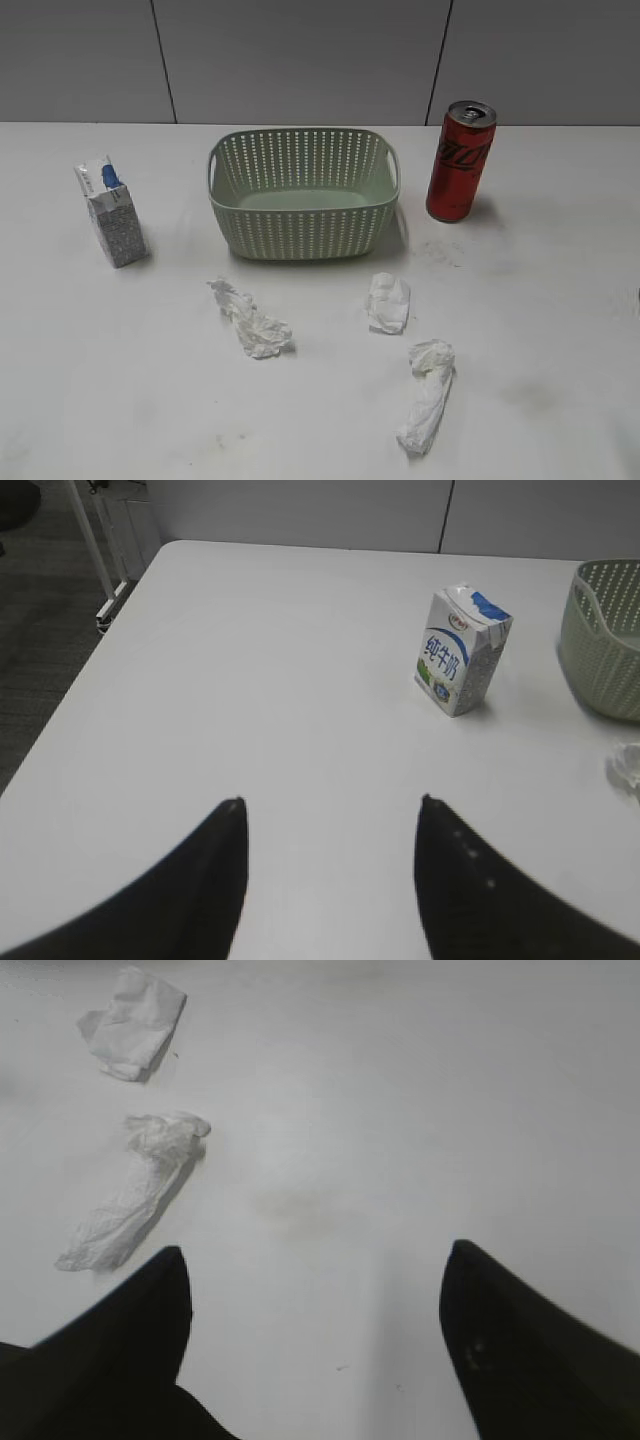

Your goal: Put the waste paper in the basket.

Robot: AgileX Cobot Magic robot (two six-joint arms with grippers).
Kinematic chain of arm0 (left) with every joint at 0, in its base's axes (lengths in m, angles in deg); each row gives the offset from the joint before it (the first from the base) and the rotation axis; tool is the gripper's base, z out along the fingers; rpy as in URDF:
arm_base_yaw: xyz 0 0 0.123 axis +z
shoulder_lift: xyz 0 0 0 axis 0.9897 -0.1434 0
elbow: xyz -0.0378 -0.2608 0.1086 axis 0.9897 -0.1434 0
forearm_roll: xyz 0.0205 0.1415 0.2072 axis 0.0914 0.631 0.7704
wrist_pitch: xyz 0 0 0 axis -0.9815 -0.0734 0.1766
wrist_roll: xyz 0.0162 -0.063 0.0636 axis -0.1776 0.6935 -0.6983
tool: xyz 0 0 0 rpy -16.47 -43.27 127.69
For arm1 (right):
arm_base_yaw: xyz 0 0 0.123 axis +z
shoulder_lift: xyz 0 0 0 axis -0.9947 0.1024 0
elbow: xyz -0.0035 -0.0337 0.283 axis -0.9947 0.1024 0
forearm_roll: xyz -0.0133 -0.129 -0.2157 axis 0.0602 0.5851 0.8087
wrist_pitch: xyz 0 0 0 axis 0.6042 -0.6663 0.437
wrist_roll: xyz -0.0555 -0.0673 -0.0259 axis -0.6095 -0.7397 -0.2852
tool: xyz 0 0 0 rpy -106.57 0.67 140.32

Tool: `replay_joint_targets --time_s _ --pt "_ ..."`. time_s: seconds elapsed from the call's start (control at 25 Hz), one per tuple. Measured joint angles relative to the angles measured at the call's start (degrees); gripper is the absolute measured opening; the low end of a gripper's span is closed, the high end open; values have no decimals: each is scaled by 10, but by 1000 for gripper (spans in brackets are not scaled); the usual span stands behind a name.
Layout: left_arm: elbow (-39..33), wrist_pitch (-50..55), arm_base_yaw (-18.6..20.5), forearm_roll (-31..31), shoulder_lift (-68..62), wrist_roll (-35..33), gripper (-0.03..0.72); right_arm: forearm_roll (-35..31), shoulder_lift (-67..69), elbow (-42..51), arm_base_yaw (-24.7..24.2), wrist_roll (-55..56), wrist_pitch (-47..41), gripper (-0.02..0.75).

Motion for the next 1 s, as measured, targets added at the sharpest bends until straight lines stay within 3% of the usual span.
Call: replay_joint_targets --time_s 0.16,0.32,0.6,0.76,1.0 --pt "0 0 0 0 0 0 393 -19 80 -29 20 -21 15 582" --pt "0 0 0 0 0 0 410 -20 152 -43 96 -11 49 582" --pt "0 0 0 0 0 0 650 25 290 -47 254 103 155 582" --pt "0 0 0 0 0 0 665 73 378 -66 290 154 185 582" --pt "0 0 0 0 0 0 660 112 488 -115 294 185 191 557"
